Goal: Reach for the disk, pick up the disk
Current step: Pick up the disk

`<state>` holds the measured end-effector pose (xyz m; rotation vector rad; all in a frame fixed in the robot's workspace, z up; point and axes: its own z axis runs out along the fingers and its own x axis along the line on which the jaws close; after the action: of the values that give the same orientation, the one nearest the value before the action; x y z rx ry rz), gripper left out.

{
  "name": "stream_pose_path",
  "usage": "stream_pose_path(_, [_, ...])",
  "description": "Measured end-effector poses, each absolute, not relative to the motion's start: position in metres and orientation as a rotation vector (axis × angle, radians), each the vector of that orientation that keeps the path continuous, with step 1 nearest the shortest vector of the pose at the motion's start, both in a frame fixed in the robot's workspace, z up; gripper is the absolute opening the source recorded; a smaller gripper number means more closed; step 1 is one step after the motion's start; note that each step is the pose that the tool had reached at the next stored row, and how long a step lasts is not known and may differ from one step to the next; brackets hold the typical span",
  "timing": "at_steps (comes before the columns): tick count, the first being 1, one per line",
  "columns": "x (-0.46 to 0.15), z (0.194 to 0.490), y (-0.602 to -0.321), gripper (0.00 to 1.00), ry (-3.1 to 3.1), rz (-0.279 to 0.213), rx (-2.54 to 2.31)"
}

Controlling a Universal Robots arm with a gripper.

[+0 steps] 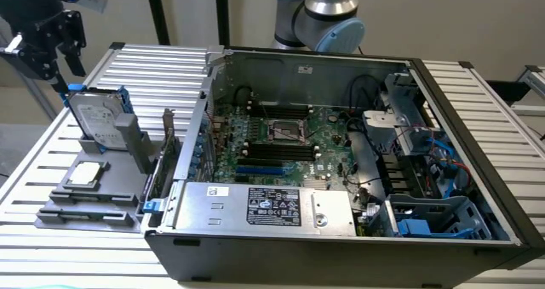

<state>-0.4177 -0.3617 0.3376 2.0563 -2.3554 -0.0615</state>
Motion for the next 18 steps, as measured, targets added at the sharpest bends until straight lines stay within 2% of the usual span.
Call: stream_pose_path(18, [-0.421, 0.305, -0.358, 0.54, -2.320, -0.048, 2.110])
